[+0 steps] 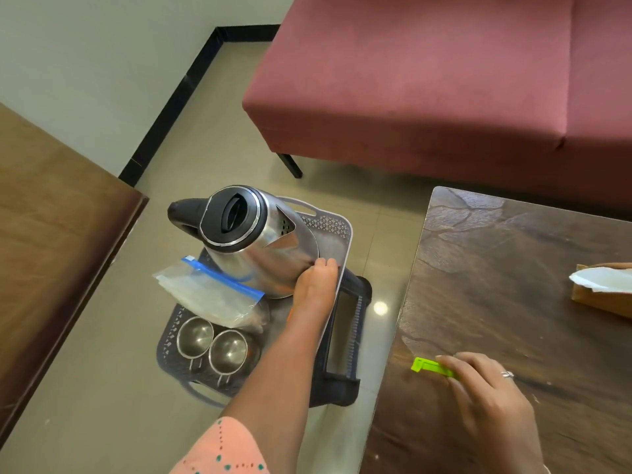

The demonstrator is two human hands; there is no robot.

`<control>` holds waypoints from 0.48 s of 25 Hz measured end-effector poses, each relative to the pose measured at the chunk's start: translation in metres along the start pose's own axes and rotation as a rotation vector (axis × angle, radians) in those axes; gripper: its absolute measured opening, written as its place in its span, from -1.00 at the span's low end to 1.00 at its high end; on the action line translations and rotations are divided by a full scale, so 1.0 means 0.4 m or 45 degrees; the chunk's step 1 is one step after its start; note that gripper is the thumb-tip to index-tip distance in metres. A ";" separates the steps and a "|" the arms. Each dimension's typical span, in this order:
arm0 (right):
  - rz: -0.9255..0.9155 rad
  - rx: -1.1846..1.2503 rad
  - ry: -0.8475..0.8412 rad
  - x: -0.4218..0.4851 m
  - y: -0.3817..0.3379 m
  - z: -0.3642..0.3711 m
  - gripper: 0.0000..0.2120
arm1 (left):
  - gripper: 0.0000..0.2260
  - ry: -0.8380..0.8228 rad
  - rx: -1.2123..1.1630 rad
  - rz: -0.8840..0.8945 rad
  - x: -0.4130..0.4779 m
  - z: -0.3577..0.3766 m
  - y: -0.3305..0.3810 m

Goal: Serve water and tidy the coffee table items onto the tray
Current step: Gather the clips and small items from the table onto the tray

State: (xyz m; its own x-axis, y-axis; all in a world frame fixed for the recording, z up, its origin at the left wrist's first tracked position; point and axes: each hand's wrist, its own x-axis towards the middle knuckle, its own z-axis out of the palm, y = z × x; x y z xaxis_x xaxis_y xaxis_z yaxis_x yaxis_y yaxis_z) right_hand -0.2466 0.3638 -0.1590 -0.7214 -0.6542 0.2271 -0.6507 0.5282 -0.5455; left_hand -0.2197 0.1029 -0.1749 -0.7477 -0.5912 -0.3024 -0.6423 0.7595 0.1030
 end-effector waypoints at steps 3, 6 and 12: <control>-0.039 0.018 0.026 0.023 -0.007 0.016 -0.39 | -0.83 -0.033 -0.102 -0.018 -0.001 0.005 -0.007; -0.132 0.043 0.031 0.089 -0.032 0.022 -0.61 | -0.85 -0.028 -0.306 -0.087 -0.042 -0.004 -0.026; -0.634 -0.057 -0.104 0.353 -0.147 0.077 -0.96 | -0.78 0.299 -0.667 -0.424 -0.227 0.017 -0.081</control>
State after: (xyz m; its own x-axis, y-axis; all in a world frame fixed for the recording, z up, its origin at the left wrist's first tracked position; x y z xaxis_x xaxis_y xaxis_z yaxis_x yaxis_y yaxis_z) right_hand -0.3029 0.2239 -0.1196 -0.3010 -0.8720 0.3862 -0.9220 0.1627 -0.3512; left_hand -0.1298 0.1340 -0.1570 -0.4741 -0.8599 -0.1895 -0.7981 0.3288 0.5049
